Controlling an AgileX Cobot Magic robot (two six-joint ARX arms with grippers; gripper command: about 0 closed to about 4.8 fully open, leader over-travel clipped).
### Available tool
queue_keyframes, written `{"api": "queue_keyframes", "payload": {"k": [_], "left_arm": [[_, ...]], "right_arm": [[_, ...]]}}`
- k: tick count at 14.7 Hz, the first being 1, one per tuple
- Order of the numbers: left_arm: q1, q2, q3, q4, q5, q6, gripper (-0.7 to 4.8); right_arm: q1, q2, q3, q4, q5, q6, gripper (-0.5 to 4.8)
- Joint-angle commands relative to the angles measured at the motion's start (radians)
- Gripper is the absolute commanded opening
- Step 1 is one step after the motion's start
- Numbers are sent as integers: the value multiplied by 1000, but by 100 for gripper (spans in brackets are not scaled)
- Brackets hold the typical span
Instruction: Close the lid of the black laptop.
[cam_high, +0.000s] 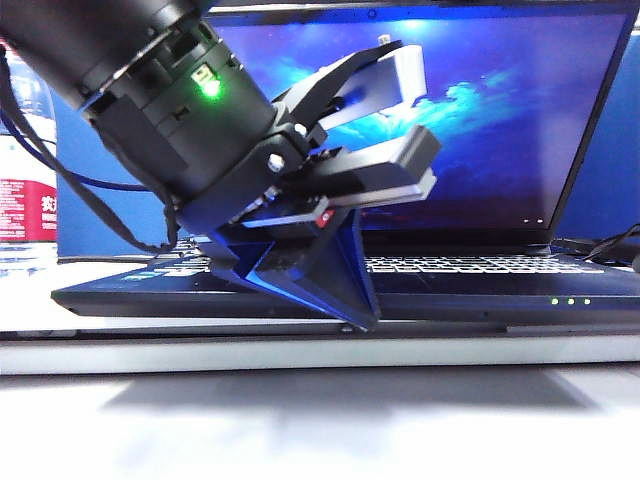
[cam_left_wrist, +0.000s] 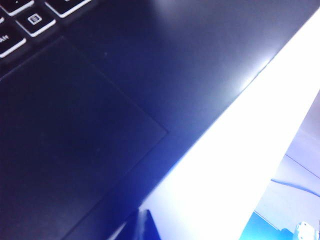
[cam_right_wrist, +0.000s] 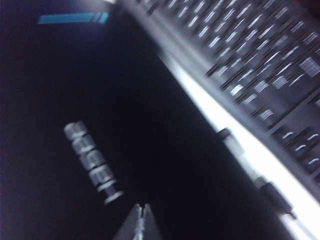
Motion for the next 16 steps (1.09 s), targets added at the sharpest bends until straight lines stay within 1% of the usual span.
{"api": "queue_keyframes", "payload": {"k": [1,5,8,12,15,16], "left_arm": [[5,-2,4,31,-34,0,18],[5,-2,4,31,-34,1,18],[5,-2,4,30,-34,2,18],[5,-2,4,22,-33,3,18],[5,-2,4,20,-26,2,18],[5,-2,4,15,3,2,18]], "right_arm": [[37,-18,1,-40,-26,16,-6],[103,-25,0,-95,-26,51,-6],[133,-28,1,-125,-27,72,-6],[153,-34,1,-193,-27,80,-6],[159,-39,1,-199,-28,95,-6],[159,-39,1,-199,-29,95,-6]]}}
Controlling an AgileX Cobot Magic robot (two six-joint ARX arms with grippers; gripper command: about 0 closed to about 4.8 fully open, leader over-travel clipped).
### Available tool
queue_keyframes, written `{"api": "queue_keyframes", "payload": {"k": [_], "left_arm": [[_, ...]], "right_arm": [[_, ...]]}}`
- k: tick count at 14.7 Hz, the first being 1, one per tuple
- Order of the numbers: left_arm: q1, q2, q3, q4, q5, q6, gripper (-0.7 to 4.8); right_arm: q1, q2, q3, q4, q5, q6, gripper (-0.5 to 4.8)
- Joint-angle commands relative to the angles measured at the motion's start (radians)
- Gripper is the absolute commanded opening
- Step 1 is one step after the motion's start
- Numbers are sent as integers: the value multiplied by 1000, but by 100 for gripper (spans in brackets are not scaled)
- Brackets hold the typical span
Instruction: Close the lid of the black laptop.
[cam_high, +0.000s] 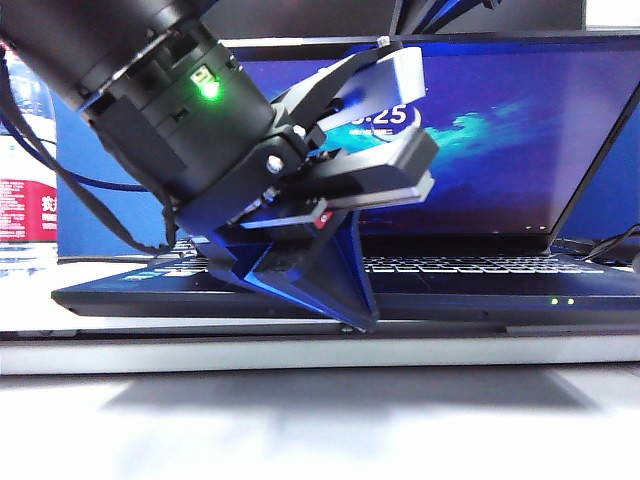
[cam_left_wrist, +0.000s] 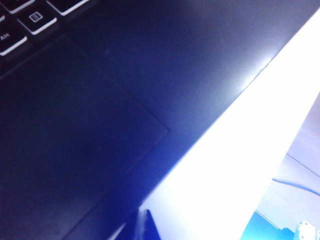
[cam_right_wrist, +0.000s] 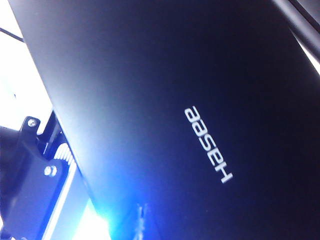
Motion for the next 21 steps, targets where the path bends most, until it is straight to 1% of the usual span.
{"api": "queue_keyframes", "payload": {"k": [1,2,5,6,11,12,14,15,16,17,18,20,21], "left_arm": [[5,-2,4,19,58,1,18],[5,-2,4,19,87,-2,18],[5,-3,4,12,84,-2,18],[5,-3,4,12,109,-2,18],[5,-3,4,7,336,5,18],[5,-3,4,6,362,15,18],[5,-3,4,3,469,48,18],[5,-3,4,4,505,51,18],[5,-3,4,5,544,72,18],[5,-3,4,6,563,82,18],[5,-3,4,11,584,96,18],[5,-3,4,66,701,112,18],[5,-5,4,89,737,115,18]], "right_arm": [[7,-2,1,-18,-11,11,-6],[9,-2,1,-18,-11,12,-6],[23,-2,0,-50,-10,12,-6],[23,-2,0,-54,-10,16,-6],[23,-2,0,-85,-8,31,-6],[23,-2,0,-87,-8,36,-6],[23,-2,0,-95,-8,37,-6],[23,-2,0,-92,-8,37,-6],[23,-2,0,-85,-7,37,-6],[23,0,0,-85,-5,37,-6],[23,4,0,-85,4,37,-6],[23,16,-2,-87,11,38,-6],[21,23,-2,-91,19,38,-6]]}}
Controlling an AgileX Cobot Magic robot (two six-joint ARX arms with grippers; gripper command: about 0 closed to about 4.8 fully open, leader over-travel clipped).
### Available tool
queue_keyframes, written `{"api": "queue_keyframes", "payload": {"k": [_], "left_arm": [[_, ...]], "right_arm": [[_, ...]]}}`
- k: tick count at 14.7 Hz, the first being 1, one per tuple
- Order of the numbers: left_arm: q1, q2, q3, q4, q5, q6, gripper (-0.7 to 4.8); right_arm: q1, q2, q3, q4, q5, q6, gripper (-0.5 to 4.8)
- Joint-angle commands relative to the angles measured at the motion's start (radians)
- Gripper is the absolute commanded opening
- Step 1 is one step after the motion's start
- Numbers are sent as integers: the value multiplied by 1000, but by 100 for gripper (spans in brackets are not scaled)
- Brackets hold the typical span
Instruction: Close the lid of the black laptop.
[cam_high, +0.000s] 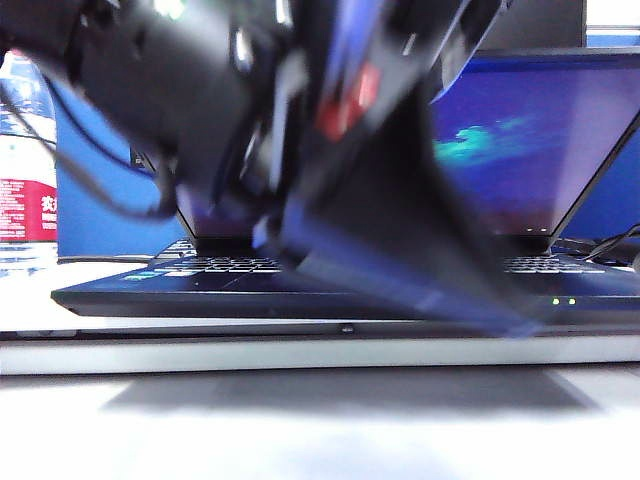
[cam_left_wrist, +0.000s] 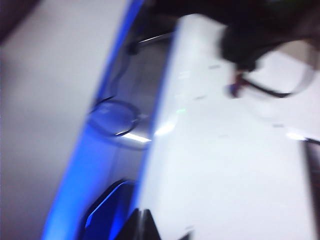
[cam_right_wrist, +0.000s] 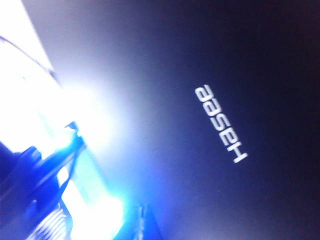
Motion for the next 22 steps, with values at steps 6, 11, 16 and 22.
{"api": "queue_keyframes", "payload": {"k": [6,11,16,22], "left_arm": [[0,-45,3,101,351,96,18],[0,-118,3,136,496,76,18],[0,-231,3,134,498,57,18],[14,-297,3,136,449,42,18]], "right_arm": [[0,31,-2,-44,89,5,-6],[0,56,-8,-53,114,5,-6],[0,65,-60,-35,119,9,-6],[0,107,-79,6,117,8,-6]]}}
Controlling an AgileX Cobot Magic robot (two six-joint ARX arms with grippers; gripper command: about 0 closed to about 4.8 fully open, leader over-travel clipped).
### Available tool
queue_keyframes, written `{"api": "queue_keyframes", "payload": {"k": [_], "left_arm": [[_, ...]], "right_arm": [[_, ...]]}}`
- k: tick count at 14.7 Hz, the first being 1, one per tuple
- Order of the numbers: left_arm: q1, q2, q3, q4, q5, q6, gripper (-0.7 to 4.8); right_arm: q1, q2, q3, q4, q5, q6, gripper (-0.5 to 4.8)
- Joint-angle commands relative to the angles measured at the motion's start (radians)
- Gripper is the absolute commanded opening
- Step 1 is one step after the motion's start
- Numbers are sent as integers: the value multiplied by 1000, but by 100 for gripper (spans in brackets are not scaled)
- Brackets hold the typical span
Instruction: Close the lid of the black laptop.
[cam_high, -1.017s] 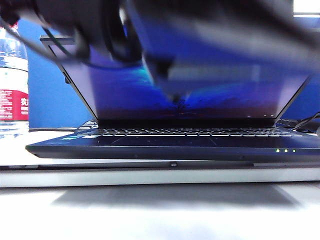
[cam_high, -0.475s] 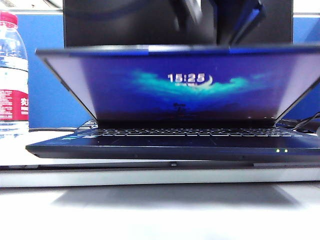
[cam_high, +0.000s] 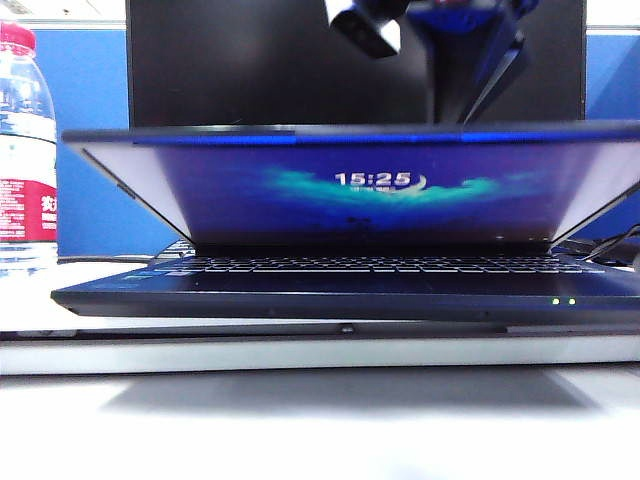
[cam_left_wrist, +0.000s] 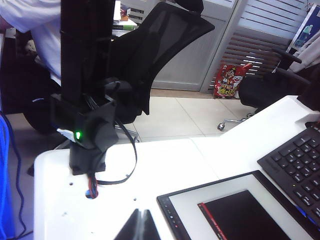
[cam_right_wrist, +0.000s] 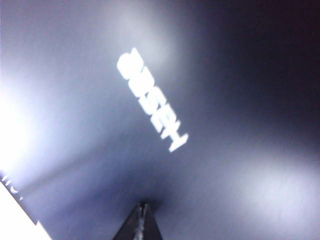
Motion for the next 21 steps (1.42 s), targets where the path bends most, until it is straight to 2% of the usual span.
{"api": "queue_keyframes", "payload": {"k": [1,10,13,14,18,21], "left_arm": [[-3,-8,3,18,0,-6,18],[-2,-51,3,36,-112,-10,18],[-2,-64,3,22,-182,-10,18],[-2,-76,3,12,-233,-10,18],[-2,-174,3,-46,-551,32,18],[-2,-272,3,-121,-814,46,18]], "right_arm": [[1,35,-3,11,0,2,-6],[2,105,-12,35,19,13,-6],[2,110,-13,42,23,24,-6],[2,108,-13,44,23,26,-6],[2,88,-9,68,46,47,-6],[0,-11,-8,185,69,101,-6]]}}
